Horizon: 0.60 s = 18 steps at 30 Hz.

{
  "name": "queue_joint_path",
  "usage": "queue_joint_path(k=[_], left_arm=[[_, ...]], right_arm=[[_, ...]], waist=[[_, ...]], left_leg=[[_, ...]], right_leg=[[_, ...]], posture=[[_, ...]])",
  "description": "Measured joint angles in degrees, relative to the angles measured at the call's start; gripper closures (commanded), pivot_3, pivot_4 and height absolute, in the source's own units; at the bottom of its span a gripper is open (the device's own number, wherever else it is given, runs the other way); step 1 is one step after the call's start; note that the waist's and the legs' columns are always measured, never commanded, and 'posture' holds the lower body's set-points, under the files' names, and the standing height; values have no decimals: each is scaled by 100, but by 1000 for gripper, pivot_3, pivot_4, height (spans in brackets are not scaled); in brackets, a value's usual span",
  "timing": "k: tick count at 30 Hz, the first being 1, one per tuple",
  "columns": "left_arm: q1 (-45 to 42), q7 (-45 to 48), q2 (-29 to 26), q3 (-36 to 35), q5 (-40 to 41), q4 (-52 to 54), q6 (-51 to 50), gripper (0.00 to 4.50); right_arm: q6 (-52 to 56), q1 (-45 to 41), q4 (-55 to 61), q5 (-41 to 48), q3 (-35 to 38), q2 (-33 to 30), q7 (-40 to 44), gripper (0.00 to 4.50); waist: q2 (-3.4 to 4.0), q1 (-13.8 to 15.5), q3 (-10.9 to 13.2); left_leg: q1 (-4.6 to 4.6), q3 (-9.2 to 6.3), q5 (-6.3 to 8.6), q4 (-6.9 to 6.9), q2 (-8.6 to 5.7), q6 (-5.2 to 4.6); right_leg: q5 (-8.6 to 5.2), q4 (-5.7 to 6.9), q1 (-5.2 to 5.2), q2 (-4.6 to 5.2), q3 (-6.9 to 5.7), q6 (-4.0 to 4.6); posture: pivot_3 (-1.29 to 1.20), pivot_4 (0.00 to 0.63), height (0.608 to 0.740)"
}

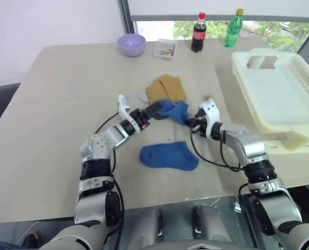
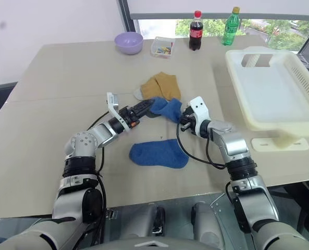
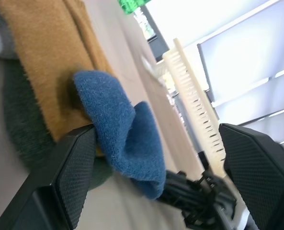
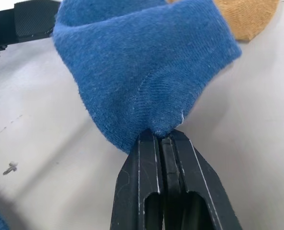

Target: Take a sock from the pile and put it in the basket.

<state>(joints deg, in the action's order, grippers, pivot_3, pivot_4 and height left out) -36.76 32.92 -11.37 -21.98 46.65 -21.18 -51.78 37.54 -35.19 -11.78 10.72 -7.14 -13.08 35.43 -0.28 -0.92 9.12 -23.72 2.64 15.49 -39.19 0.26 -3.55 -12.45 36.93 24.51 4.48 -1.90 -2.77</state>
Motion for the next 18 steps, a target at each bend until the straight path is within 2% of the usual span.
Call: queue_joint_path(k=[7, 14, 17, 18], left_arm=[[-18, -92, 88, 0, 0, -92, 113, 158], [-500, -374, 180, -35, -365, -929, 775, 158], [-526, -384, 179, -68, -368, -1011, 836, 989], [-526, -384, 178, -74, -369, -1051, 837, 1446]], right_arm=[[14, 0, 17, 1, -32, 8, 1, 4452], [50, 10, 60, 1, -62, 8, 1, 4452], [56, 19, 74, 2, -67, 10, -6, 4500], [55, 37, 85, 3, -66, 13, -11, 4500]], waist=[[0, -1, 0], [-3, 3, -2], [-3, 2, -2], [-3, 4, -2]], left_leg=[[0, 0, 0, 0, 0, 0], [0, 0, 0, -2, -2, 0], [1, 0, 0, -2, -1, 0], [1, 0, 0, -2, -1, 0]], right_leg=[[0, 0, 0, 0, 0, 0], [0, 1, -1, -1, -1, 0], [0, 1, -1, -1, -1, 0], [0, 1, -1, -1, -1, 0]], posture=[[0, 150, 740], [0, 150, 740], [0, 150, 740], [0, 150, 740]])
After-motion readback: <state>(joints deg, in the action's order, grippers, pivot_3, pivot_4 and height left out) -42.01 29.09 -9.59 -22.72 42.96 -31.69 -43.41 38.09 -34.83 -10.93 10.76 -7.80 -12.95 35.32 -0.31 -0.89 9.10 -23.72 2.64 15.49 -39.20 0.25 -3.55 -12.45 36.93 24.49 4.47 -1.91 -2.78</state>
